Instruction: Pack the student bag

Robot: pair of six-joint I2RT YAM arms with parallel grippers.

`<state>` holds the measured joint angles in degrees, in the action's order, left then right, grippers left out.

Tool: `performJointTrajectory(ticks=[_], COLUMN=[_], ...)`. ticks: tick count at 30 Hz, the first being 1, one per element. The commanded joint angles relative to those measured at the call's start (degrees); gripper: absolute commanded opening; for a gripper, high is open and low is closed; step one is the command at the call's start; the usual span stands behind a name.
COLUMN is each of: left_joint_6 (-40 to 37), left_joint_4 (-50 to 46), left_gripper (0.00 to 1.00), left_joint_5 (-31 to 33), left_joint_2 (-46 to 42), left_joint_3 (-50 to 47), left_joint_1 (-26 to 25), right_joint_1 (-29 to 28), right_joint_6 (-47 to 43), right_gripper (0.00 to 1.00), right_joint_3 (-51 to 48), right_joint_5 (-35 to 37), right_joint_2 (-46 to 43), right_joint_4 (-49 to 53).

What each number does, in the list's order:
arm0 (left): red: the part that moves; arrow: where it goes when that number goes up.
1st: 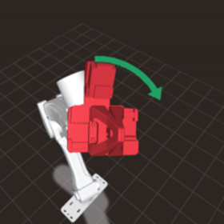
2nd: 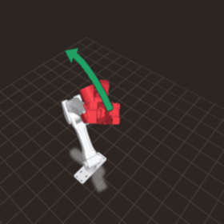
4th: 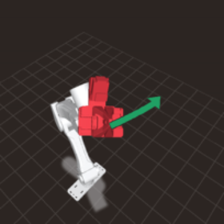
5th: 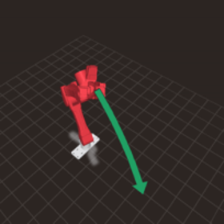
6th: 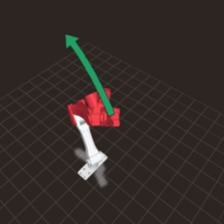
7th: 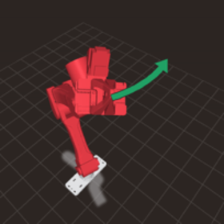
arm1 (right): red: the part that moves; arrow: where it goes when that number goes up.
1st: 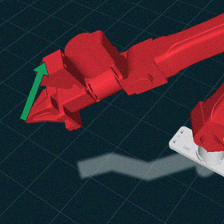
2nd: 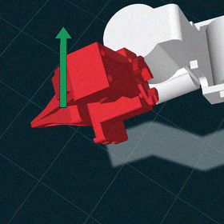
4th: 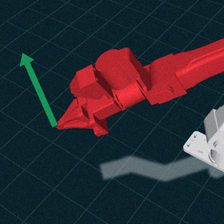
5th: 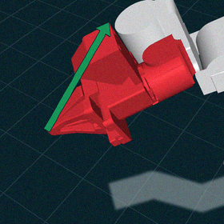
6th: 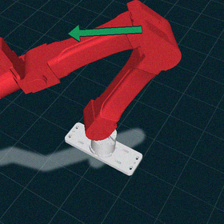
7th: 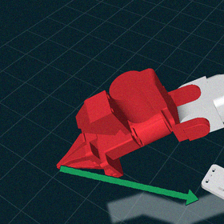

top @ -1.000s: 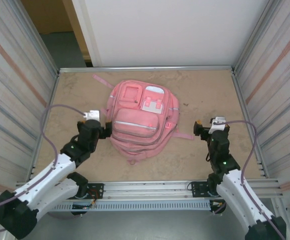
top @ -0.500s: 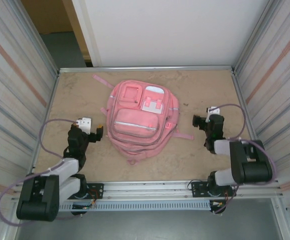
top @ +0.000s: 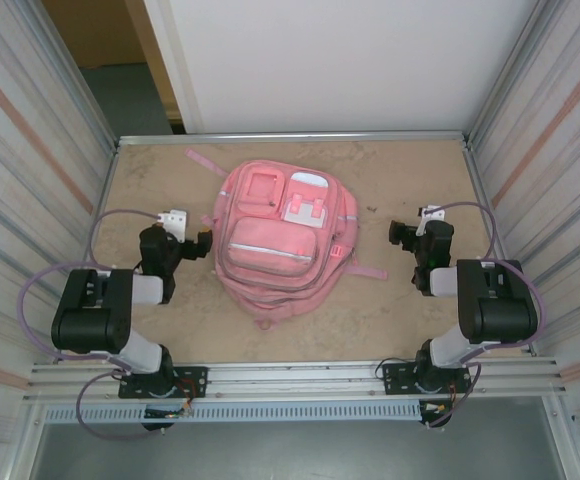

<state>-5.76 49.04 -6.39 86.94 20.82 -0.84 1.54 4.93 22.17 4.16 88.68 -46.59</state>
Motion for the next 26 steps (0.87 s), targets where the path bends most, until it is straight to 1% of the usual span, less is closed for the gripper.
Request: performJointTrajectory(ticks=[1, 2, 3, 5, 11, 14, 17, 26], left_joint_6=[2.8, 2.1, 1.5, 1.4, 1.4, 1.4, 1.3, 1.4], left_joint_4=[-3.2, -2.1, -4.2, -3.5, -3.9, -3.9, -3.9, -3.9], left_gripper=[0.99, 0.99, 0.99, 0.99, 0.99, 0.99, 0.99, 0.99], left_joint_5=[5.6, 5.4, 4.5, 4.1, 4.0, 4.1, 4.0, 4.0], left_joint_2=[-0.3, -0.1, -0.4, -0.2, -0.4, -0.4, -0.4, -0.3], left_joint_3=[2.7, 2.2, 2.9, 2.7, 2.8, 2.8, 2.8, 2.8], left_joint_1=[0.5, 0.0, -0.2, -0.1, -0.1, -0.2, -0.2, -0.2], right_joint_1=[0.4, 0.4, 0.3, 0.3, 0.4, 0.7, 0.3, 0.8], right_joint_6=[0.4, 0.5, 0.5, 0.5, 0.5, 0.0, -0.2, 0.2], right_gripper=[0.99, 0.99, 0.99, 0.99, 0.99, 0.99, 0.99, 0.99], right_joint_3=[1.2, 1.3, 1.2, 1.2, 1.3, 1.4, 1.2, 1.3], right_joint_5=[-1.5, -1.4, -1.4, -1.5, -1.5, -3.8, -2.7, -3.3], right_joint_2=[-0.4, -0.4, -0.5, -0.5, -0.3, -0.3, -0.4, -0.3], right_joint_4=[0.8, 0.7, 0.8, 0.7, 0.8, 1.0, 0.7, 0.9])
